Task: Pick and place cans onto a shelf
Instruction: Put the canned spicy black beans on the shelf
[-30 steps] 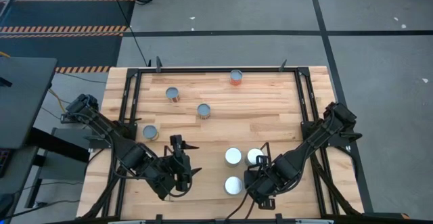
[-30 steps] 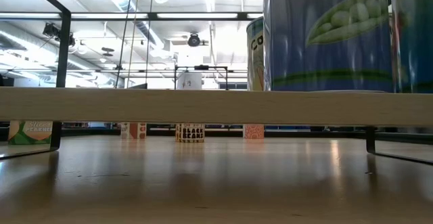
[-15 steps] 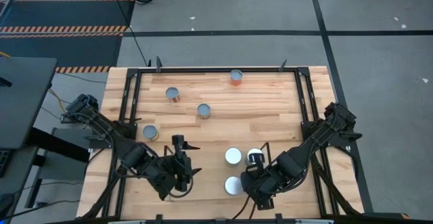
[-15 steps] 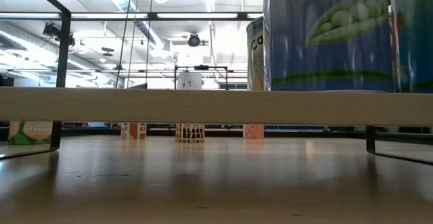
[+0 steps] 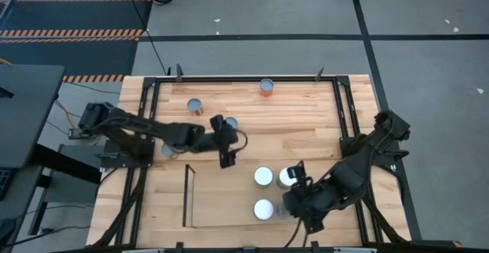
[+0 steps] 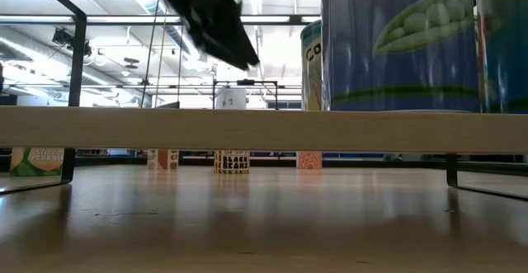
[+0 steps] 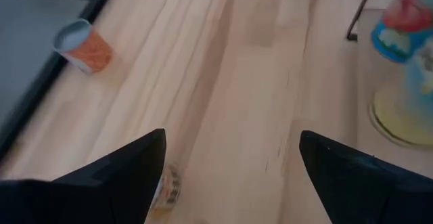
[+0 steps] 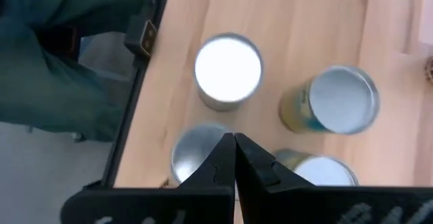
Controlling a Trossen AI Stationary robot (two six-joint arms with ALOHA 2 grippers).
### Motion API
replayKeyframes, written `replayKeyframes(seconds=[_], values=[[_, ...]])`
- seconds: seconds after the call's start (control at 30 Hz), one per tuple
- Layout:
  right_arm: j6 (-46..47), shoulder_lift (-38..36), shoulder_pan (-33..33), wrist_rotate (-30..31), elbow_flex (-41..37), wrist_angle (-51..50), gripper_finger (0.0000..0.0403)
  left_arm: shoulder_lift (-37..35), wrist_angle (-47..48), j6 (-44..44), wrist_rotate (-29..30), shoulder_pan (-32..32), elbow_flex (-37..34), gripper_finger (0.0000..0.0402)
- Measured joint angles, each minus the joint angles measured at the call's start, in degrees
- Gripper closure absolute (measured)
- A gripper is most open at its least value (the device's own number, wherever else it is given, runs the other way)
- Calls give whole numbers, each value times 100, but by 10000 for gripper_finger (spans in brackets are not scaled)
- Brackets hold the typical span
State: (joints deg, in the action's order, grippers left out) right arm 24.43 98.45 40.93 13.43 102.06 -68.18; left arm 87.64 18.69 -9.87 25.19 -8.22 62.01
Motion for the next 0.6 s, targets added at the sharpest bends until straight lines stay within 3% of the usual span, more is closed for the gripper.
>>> replayKeyframes(seconds=[0.17,0.37,0.6], values=[[224,-679,145,459,-626,-18,398,0,-906,-2,-558,903,-663,56],[578,-1783,117,951,-1679,302,398,40,-859,-389,-579,1540,-908,56],[582,-2790,-319,922,-2543,981,398,224,-632,-954,-792,1821,-918,56]])
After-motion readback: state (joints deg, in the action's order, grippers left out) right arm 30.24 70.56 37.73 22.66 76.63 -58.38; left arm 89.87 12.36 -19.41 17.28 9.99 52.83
